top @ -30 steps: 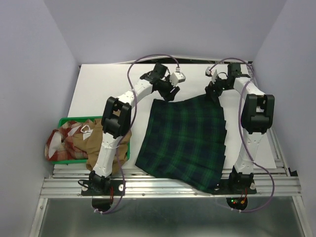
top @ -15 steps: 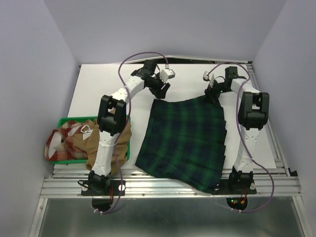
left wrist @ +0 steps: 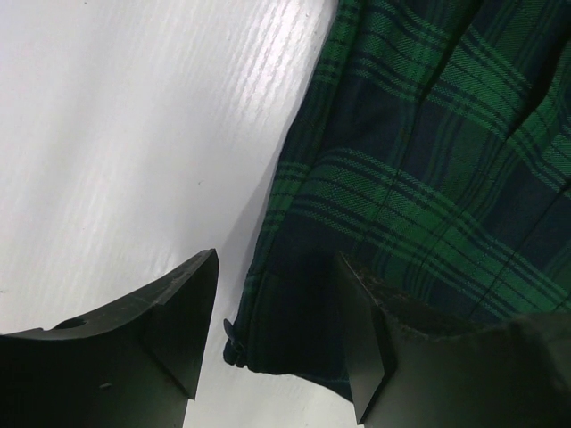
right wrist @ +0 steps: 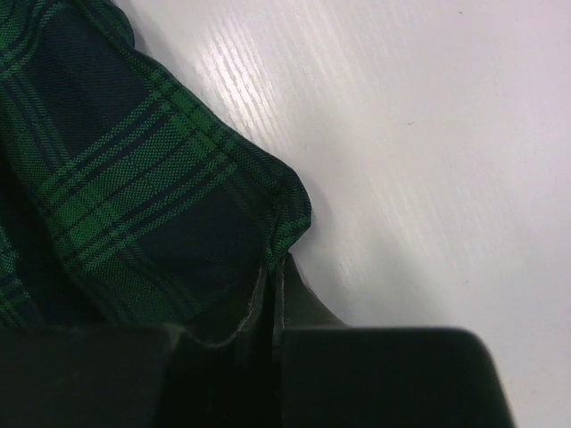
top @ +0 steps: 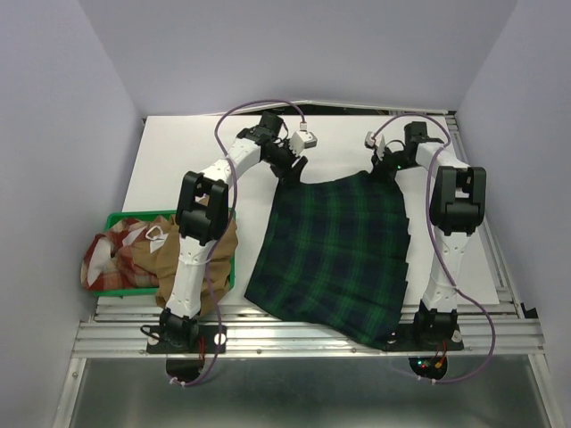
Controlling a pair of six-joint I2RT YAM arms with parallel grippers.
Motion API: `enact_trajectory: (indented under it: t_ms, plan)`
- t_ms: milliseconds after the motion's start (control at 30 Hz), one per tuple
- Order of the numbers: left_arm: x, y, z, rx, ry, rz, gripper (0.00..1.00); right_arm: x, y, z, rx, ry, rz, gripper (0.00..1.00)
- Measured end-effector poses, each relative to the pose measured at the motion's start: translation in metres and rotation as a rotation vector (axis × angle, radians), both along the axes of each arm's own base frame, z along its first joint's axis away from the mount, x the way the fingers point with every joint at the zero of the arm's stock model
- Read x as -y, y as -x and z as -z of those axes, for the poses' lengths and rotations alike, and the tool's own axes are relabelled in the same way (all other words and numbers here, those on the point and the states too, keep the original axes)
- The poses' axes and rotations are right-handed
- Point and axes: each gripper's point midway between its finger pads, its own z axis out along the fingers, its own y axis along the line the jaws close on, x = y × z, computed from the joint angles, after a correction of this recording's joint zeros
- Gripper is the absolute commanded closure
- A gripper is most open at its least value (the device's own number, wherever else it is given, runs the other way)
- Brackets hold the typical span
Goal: Fold and stack the skirts
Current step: Fold the skirt
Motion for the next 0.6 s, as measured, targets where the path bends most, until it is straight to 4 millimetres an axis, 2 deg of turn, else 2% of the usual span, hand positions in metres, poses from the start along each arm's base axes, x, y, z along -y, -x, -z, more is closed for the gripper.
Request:
enact_trajectory:
  t_ms: [33,100,133,167,267,333,367,533,567,600]
  plan:
    - [0.001,0.002,0.0,-0.007,0.004,0.004,0.37,0.0,0.0,0.0,-0.002,0.0,0.006,0.99]
    - [0.001,0.005,0.0,-0.022,0.009,0.011,0.45,0.001,-0.002,0.0,-0.004,0.004,0.019,0.99]
    - [0.001,0.007,0.001,-0.028,0.01,0.013,0.51,0.002,-0.002,-0.001,-0.004,0.006,0.026,0.99]
    - [0.001,0.007,0.001,-0.031,0.009,0.013,0.63,0.002,-0.003,-0.001,-0.003,0.007,0.032,0.99]
    - [0.0,0.007,0.005,-0.035,0.002,0.009,0.8,0.006,-0.01,-0.002,0.006,0.019,0.068,0.99]
    - [-0.002,0.005,0.009,-0.04,-0.008,-0.003,0.88,0.009,-0.016,-0.004,0.017,0.025,0.099,0.99]
    - [-0.004,0.003,0.013,-0.04,-0.018,-0.011,0.98,0.01,-0.019,-0.005,0.021,0.027,0.113,0.99]
    - [-0.002,-0.021,0.016,-0.006,-0.012,-0.068,1.0,0.015,-0.05,-0.028,0.075,0.02,0.236,0.99]
    - [-0.003,-0.026,0.014,0.001,-0.001,-0.086,1.0,0.016,-0.059,-0.037,0.098,0.016,0.26,0.99]
    - [-0.003,-0.036,0.008,0.026,0.024,-0.114,1.0,0.017,-0.074,-0.055,0.146,0.002,0.288,0.99]
